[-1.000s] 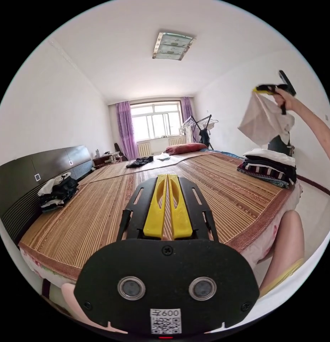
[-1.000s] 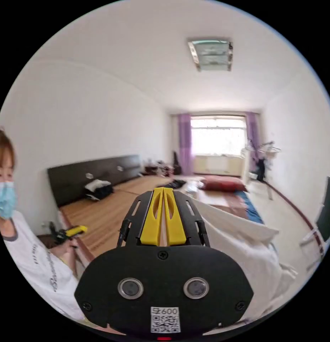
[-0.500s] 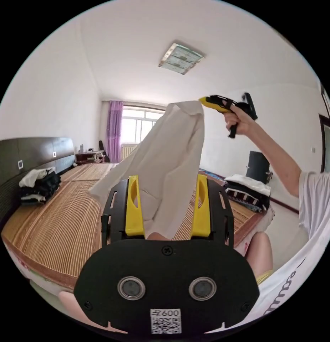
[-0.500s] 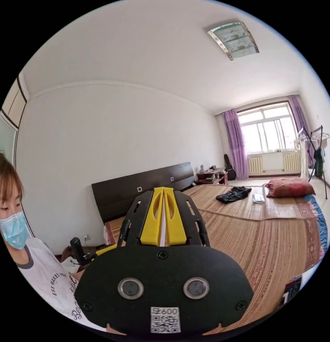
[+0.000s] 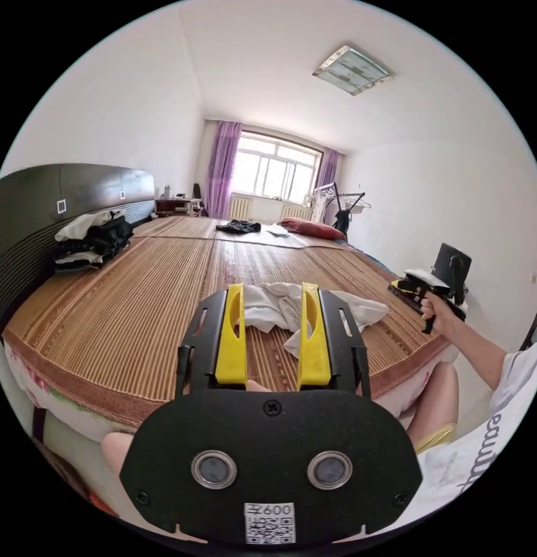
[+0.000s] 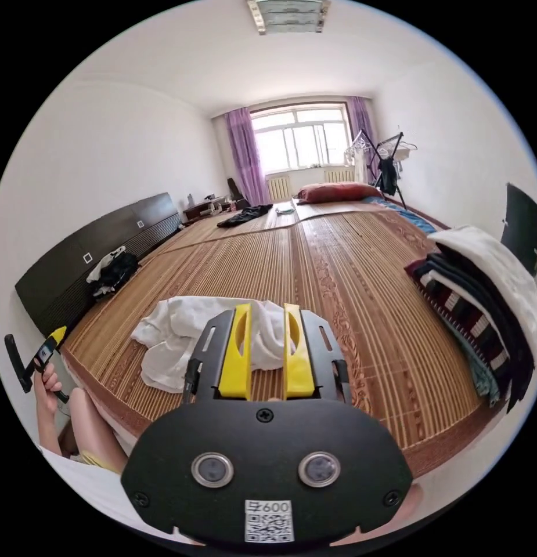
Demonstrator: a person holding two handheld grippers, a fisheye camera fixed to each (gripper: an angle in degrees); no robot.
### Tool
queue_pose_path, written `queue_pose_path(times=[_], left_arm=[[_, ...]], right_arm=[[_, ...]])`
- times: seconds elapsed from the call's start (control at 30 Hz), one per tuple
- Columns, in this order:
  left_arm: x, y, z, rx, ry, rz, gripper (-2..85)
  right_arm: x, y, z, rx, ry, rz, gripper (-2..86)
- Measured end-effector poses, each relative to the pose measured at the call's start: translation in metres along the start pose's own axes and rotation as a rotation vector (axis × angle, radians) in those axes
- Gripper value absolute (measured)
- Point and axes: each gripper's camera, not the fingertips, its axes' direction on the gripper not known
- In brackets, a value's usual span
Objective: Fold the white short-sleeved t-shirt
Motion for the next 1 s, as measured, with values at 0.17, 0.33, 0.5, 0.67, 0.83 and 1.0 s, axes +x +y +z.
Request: queue_pose_path(times=[0.17,0.33,0.5,0.67,0.83,1.0], left_arm=[[0.049,0.003,0.023,-0.048,-0.136,0.231,13.3],[0.084,0.015,0.047,-0.083,-0.058,0.274,13.9],[0.097,0.033,0.051,-0.09,-0.065,0.274,11.8],[0.1,0.039,0.05,-0.032,-0.11,0.243,7.0],[0.11,0.043,0.045,0.024,-0.191,0.247,2.9],[0.111,0.049,0.037,0.052,-0.096,0.269,1.5]], right_arm=[[-0.076,0.049,0.003,0.027,-0.156,-0.251,10.8],[-0.164,0.098,0.066,-0.225,-0.141,-0.599,12.4],[-0.189,0.127,0.054,-0.031,-0.062,-0.636,10.7],[-0.204,0.142,0.041,0.103,0.01,-0.609,2.2],[-0.212,0.146,0.044,0.099,0.047,-0.601,-0.6],[-0.217,0.149,0.05,0.072,-0.004,-0.611,-0.7]])
